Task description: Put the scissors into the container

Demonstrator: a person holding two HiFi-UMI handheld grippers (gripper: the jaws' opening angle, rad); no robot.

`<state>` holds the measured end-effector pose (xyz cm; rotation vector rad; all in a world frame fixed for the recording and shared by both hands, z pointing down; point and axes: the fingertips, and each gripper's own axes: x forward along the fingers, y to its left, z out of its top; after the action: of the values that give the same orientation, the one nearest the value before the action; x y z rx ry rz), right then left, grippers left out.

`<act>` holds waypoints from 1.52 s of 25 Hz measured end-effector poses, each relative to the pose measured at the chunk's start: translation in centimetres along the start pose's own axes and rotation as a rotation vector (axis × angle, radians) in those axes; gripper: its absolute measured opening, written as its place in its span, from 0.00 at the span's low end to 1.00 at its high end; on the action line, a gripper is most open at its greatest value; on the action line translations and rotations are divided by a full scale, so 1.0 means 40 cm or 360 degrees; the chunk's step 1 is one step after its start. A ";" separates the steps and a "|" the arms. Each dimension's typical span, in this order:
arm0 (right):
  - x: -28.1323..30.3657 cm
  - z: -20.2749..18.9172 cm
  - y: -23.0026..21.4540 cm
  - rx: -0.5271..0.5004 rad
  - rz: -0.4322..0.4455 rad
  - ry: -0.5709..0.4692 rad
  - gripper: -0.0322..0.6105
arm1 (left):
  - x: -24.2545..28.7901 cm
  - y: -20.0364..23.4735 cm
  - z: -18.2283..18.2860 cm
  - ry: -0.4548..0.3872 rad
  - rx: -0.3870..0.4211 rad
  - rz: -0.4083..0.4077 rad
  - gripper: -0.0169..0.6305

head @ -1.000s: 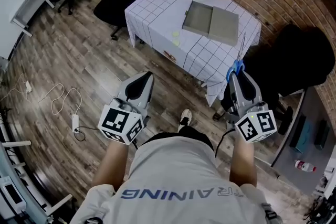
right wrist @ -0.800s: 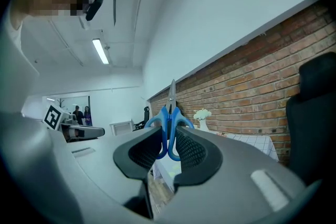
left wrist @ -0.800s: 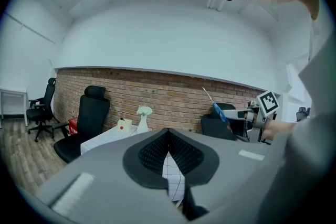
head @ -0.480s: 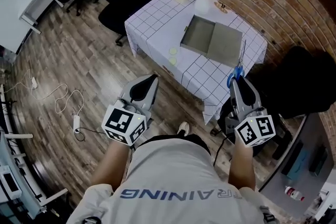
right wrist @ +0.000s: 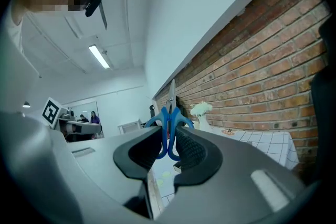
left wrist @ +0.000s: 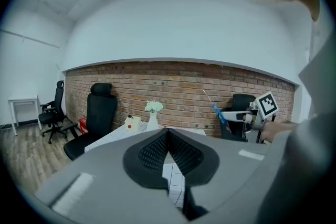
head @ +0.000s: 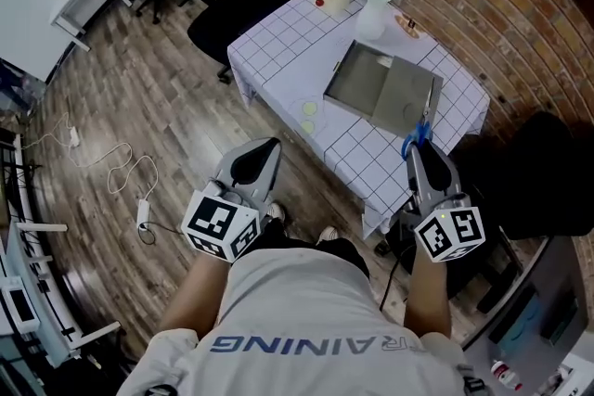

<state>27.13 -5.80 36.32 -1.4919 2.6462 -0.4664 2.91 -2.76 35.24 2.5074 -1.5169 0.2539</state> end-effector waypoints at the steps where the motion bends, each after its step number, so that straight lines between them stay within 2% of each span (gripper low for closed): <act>1: 0.015 -0.001 -0.006 0.0000 0.0000 0.0003 0.21 | 0.011 0.010 0.000 0.0002 -0.0001 0.0004 0.02; 4: 0.053 0.004 -0.021 -0.0019 -0.0022 0.0011 0.21 | 0.057 0.040 0.005 -0.0002 -0.0006 -0.0016 0.02; 10: 0.150 0.011 -0.075 -0.0041 -0.0157 0.0005 0.21 | 0.198 0.127 0.031 -0.0033 -0.0006 -0.0136 0.02; 14: 0.225 0.047 -0.105 -0.0077 -0.0307 0.0037 0.21 | 0.333 0.184 0.087 -0.0052 -0.0001 -0.0302 0.02; 20: 0.360 0.056 -0.071 -0.0090 -0.0474 0.0035 0.21 | 0.424 0.334 0.124 -0.0045 0.0015 -0.0464 0.02; 25: 0.461 0.033 -0.059 -0.0072 -0.0601 0.0048 0.21 | 0.506 0.432 0.111 0.0010 -0.0003 -0.0581 0.02; 32: 0.518 -0.041 -0.085 -0.0093 -0.0743 0.0204 0.21 | 0.593 0.439 0.086 0.0077 -0.0007 -0.0742 0.02; 38: 0.540 -0.091 -0.137 -0.0113 -0.0776 0.0329 0.21 | 0.614 0.412 0.077 0.0087 -0.0016 -0.0763 0.02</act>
<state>19.52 -25.86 43.33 -2.2330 2.4391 -0.5875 -0.31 -31.98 39.71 2.7298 -0.8536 0.2320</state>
